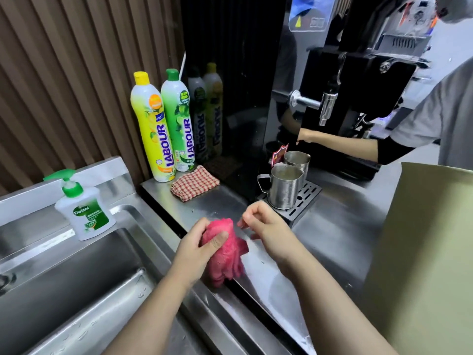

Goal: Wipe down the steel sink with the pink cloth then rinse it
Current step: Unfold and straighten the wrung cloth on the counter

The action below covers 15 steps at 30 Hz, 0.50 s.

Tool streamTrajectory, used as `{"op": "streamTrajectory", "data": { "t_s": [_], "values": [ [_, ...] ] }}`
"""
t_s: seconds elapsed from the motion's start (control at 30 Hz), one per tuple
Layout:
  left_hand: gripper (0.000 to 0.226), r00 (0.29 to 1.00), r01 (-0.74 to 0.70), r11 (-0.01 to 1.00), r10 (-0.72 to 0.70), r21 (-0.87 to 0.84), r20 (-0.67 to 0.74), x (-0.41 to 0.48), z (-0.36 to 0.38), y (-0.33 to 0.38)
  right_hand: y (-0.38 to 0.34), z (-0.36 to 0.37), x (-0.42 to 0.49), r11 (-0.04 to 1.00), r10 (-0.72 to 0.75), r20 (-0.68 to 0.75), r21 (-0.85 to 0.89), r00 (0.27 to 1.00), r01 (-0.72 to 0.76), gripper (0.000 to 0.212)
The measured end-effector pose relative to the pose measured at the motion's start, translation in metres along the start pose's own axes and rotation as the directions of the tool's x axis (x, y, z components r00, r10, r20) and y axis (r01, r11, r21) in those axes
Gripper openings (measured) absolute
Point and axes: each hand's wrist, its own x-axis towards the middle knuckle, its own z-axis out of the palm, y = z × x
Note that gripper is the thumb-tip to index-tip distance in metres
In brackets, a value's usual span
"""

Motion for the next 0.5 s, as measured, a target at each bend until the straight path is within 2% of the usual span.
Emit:
{"op": "streamTrajectory", "data": {
  "t_s": [0.1,0.13,0.2,0.3,0.37,0.43,0.5],
  "values": [
    [0.055,0.998,-0.012,0.997,0.007,-0.082,-0.058,0.013,-0.003,0.004,0.007,-0.010,0.002,0.979,0.200,0.192,-0.086,0.961,-0.186,0.014],
    [0.056,0.998,-0.021,0.995,0.015,-0.096,-0.057,0.017,-0.005,0.007,0.011,-0.010,0.001,0.974,0.227,0.259,-0.038,0.939,-0.225,0.019],
    [0.060,0.998,-0.032,0.999,0.030,-0.040,-0.050,0.025,-0.009,0.010,0.018,-0.005,0.000,0.969,0.167,0.321,0.120,0.932,-0.214,0.023],
    [0.073,1.000,0.018,0.997,-0.020,0.081,0.021,0.034,-0.009,0.015,0.018,0.000,0.005,0.987,0.106,0.129,0.109,0.986,-0.120,0.016],
    [0.079,0.993,0.061,0.988,-0.073,0.140,0.089,0.039,-0.008,0.021,0.015,-0.003,0.009,0.992,0.095,-0.002,0.086,0.995,-0.095,0.019],
    [0.059,0.985,0.097,0.986,-0.115,0.138,0.127,0.042,-0.005,0.026,0.010,-0.007,0.010,0.990,0.075,-0.057,0.122,0.996,-0.068,0.023],
    [0.038,0.980,0.182,0.983,-0.179,-0.026,0.085,0.040,0.001,0.027,0.001,-0.010,0.010,0.980,0.056,-0.058,0.192,0.997,-0.044,0.023]
  ]
}}
